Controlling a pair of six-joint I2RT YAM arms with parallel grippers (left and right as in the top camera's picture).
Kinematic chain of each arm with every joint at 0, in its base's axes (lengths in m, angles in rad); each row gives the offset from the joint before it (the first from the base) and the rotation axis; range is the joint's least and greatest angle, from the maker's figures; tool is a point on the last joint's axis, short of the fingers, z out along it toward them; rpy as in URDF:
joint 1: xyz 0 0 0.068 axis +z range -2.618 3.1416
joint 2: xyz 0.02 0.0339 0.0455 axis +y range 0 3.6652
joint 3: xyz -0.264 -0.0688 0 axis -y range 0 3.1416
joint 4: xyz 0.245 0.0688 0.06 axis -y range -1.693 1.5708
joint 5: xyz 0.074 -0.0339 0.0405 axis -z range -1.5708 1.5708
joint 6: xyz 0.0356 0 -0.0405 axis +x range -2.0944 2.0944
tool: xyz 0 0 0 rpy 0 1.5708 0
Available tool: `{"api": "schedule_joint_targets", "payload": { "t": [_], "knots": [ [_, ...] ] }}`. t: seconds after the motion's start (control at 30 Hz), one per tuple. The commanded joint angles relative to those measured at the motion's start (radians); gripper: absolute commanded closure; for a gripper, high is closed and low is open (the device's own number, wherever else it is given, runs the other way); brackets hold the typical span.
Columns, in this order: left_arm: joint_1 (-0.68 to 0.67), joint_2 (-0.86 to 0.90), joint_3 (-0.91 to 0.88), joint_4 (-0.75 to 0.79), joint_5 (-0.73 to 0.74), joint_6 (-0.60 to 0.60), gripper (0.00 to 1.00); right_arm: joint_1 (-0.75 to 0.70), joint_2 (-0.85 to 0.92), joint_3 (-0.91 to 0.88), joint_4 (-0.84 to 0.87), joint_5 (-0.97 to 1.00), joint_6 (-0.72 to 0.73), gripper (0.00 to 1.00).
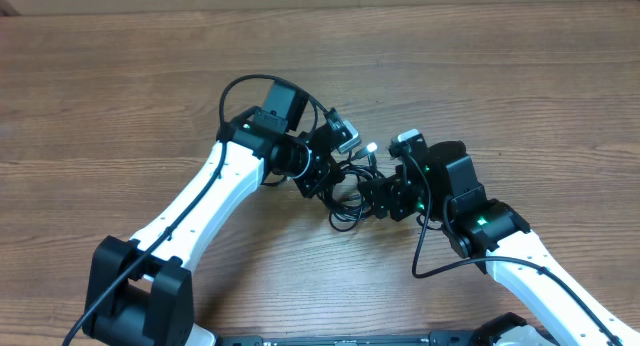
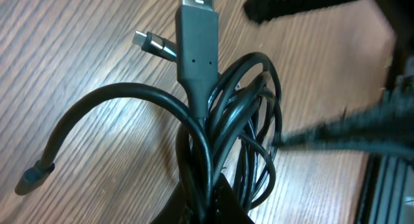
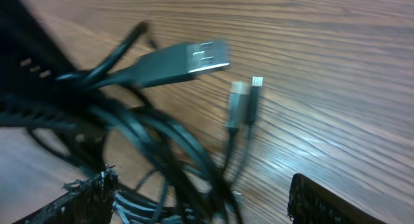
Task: Untangle cables
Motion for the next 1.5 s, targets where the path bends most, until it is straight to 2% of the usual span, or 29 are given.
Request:
{"api": "schedule_joint_targets", "payload": {
  "t": [0.0,0.07,0.13,0.2,0.23,0.37,0.4,0.47,0.53,0.6,0.67,0.73,0.77,1.0,1.2,1.47],
  "knots": [
    [0.025,-0.028,0.039,0.009,0.167,0.057,0.96,-0.003,0.0,0.014,0.015,-0.113,-0.072,0.16],
    [0.037,-0.028,0.039,0.017,0.201,0.057,0.96,-0.003,0.0,0.014,0.017,-0.12,-0.072,0.18],
    [0.047,-0.028,0.039,0.024,0.231,0.057,0.96,-0.003,0.0,0.014,0.016,-0.12,-0.072,0.29],
    [0.053,-0.028,0.039,0.03,0.253,0.057,0.96,-0.003,0.0,0.014,0.016,-0.12,-0.072,0.52],
    [0.057,-0.028,0.039,0.034,0.266,0.057,0.96,-0.003,0.0,0.014,0.016,-0.12,-0.072,0.68],
    [0.058,-0.028,0.039,0.039,0.273,0.057,0.96,-0.003,0.0,0.014,0.016,-0.124,-0.071,0.94],
    [0.058,-0.028,0.039,0.039,0.273,0.057,0.96,-0.003,0.0,0.014,0.016,-0.127,-0.071,0.96],
    [0.058,-0.028,0.039,0.039,0.273,0.056,0.96,-0.003,0.0,0.014,0.016,-0.127,-0.071,0.96],
    [0.058,-0.028,0.039,0.039,0.273,0.056,0.91,-0.003,0.0,0.014,0.016,-0.126,-0.071,0.96],
    [0.058,-0.028,0.039,0.039,0.269,0.056,0.76,-0.003,0.0,0.014,0.016,-0.126,-0.071,0.96],
    [0.058,-0.028,0.039,0.039,0.269,0.056,0.49,-0.003,0.0,0.014,0.016,-0.125,-0.066,0.96],
    [0.058,-0.028,0.039,0.039,0.269,0.056,0.12,-0.003,0.0,0.014,0.016,-0.121,-0.059,0.96],
    [0.06,-0.028,0.039,0.039,0.268,0.053,0.0,-0.003,0.0,0.014,0.016,-0.121,-0.059,0.96],
    [0.105,-0.028,0.039,0.039,0.266,-0.013,0.0,-0.035,-0.001,0.014,0.023,-0.047,0.078,0.96],
    [0.196,-0.028,0.039,0.038,0.266,-0.122,0.0,-0.127,-0.001,0.014,0.06,-0.058,0.271,0.96],
    [0.224,-0.028,0.039,0.03,0.266,-0.157,0.0,-0.204,-0.001,0.014,0.214,-0.326,0.305,0.96]
  ]
}}
